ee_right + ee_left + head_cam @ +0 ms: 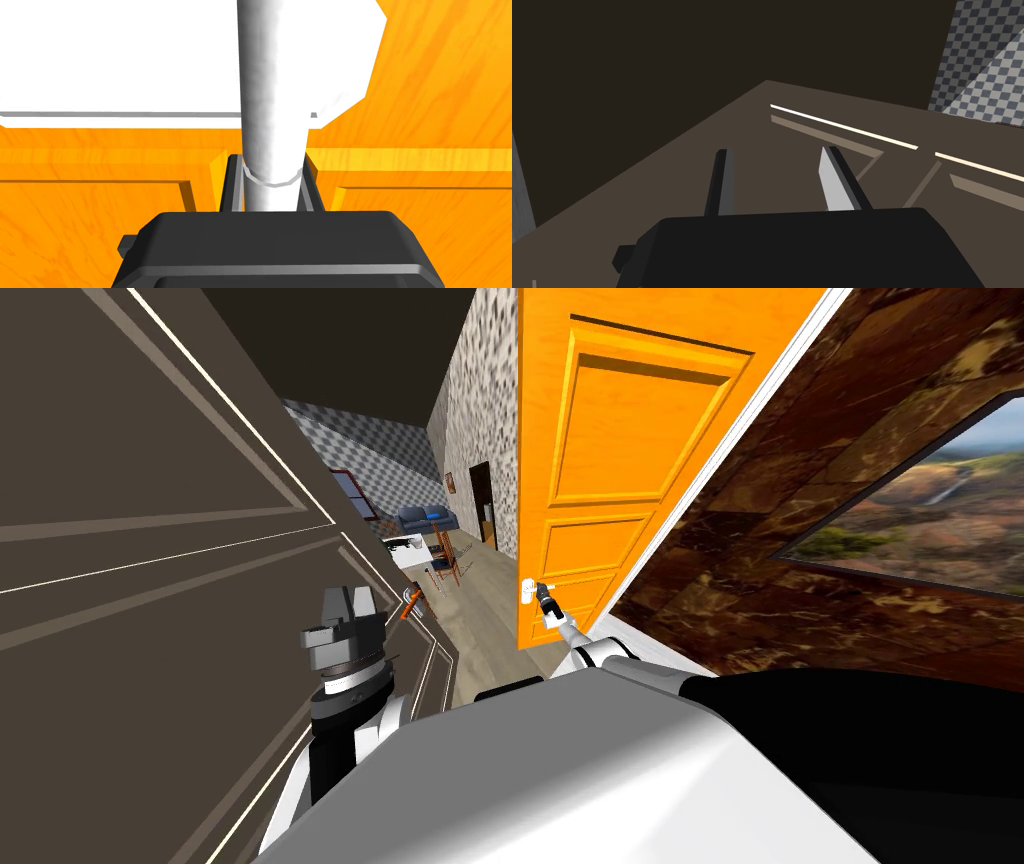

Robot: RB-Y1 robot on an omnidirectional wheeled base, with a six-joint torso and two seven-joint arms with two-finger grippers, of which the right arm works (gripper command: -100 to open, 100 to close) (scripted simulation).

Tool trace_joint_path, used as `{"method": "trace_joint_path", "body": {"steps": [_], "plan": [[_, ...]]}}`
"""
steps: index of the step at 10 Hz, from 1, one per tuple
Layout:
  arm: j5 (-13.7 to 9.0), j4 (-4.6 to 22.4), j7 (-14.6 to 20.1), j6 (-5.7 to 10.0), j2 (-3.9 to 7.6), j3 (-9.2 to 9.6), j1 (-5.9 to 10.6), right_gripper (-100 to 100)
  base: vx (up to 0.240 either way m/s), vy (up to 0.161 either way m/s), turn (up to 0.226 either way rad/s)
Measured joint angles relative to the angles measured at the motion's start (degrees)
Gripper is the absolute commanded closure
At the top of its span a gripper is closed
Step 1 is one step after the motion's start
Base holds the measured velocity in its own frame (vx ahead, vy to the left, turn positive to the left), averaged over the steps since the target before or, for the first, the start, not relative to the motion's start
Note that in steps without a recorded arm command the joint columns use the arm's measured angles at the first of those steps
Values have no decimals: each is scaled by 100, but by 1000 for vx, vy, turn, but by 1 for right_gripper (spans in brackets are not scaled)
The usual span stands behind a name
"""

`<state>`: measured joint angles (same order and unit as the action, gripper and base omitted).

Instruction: Push the door open

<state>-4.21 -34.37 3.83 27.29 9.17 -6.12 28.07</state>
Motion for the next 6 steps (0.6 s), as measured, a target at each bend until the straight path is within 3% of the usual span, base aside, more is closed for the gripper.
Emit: {"method": "trace_joint_path", "body": {"steps": [2,4,5,6], "plan": [[-21,-32,-11,-7,42,-59,-15,100,105,9,-57],[-66,8,-162,-3,-56,-145,-24,100,197,-11,-67],[-87,-286,-259,-115,-119,-192,-183,100,143,11,-52],[-116,48,-294,-2,-82,-237,37,100,129,21,-63]]}}
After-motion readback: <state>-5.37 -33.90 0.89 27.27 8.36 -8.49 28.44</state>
